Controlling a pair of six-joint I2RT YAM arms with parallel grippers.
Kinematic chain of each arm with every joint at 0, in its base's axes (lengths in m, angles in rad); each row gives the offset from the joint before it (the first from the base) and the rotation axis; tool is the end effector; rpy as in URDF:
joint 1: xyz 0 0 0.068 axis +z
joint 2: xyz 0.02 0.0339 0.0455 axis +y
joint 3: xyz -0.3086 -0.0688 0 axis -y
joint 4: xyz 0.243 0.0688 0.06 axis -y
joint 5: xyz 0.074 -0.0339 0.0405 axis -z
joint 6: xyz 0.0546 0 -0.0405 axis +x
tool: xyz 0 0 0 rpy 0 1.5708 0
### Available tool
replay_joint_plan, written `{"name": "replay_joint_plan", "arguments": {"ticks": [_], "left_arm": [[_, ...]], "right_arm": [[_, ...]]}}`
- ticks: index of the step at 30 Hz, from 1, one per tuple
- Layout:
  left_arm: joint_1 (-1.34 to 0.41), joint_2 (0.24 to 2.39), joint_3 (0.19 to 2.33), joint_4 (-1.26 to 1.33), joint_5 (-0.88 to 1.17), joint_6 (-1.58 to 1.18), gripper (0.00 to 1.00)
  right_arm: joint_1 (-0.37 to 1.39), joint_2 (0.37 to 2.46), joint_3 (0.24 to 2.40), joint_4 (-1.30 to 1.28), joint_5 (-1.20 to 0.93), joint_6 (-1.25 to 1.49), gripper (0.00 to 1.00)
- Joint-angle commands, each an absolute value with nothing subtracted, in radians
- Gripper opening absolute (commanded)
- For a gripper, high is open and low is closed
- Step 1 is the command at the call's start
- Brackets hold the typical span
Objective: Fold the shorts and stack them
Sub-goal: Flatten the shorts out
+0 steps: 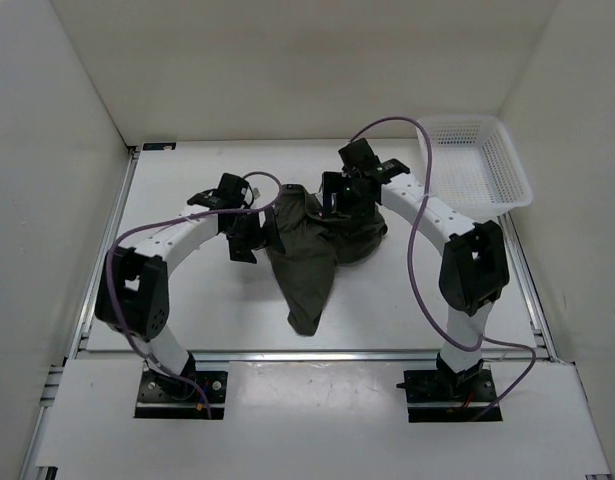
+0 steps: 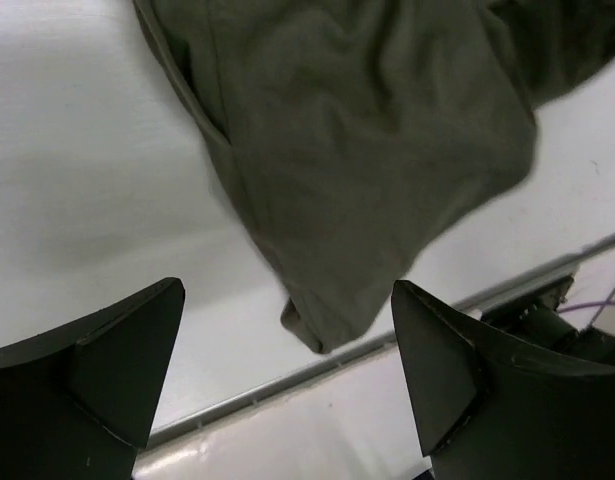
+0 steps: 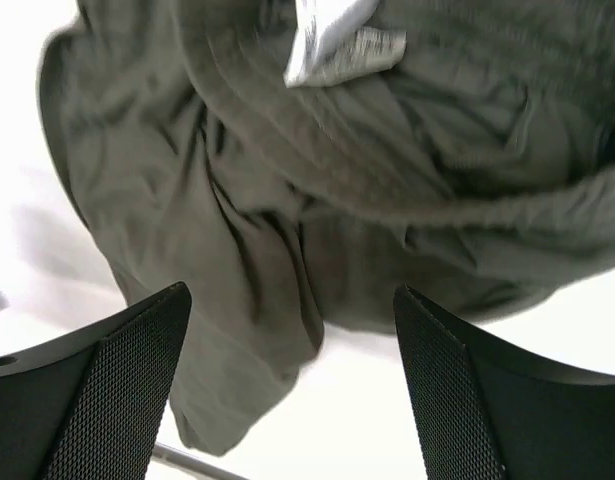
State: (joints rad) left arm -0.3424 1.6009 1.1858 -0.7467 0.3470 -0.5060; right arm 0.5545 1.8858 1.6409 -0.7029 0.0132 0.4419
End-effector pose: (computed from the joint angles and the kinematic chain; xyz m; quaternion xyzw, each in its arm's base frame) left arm 0.3006 -0.1268 0.2639 -0.0439 0.9641 -0.2364 0.1127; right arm 0.3752 0.2315 0.3018 -0.0515 0.9505 0.1409 0.2722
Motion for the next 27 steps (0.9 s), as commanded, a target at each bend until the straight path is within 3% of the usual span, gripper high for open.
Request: {"name": "replay_joint_plan", "arguments": {"ticks": [1,4,8,13,14,16,20,27], "left_arm": [[-0.331,1.705,1.195,-0.666,0.304,-0.555,0.96],[-0.319,1.776,1.275,-0.666,0.290,-0.555,0.95],[-0.319,1.891,1.393,-0.666,0.255,-0.546,0.86],[-0.310,2.026,1.537,-0.675,0.272,-0.517,0.54],[-0.310,2.049,1.604,-0.705,0.272,-0.503,0.32],[-0.310,2.074,1.699,-0.773,0.227,-0.485,0.13],[-0.310,2.115,2.041,-0.939,0.192,-0.413,0.10],[-0.423,2.083,2.399,-1.078,0.222,-0.318,0.10]], "right_arm": [[0.506,1.867,1.692,-0.753,0.044,0.434,0.86],[0.447,1.786,1.599,-0.733,0.044,0.434,0.86],[0.364,1.655,1.473,-0.724,0.044,0.434,0.86],[0.264,1.496,1.365,-0.724,0.035,0.416,0.87],[0.235,1.462,1.356,-0.733,0.035,0.416,0.87],[0.204,1.430,1.345,-0.742,0.026,0.416,0.87],[0.131,1.358,1.359,-0.752,-0.012,0.407,0.87],[0.106,1.290,1.358,-0.752,0.002,0.439,0.87]]}}
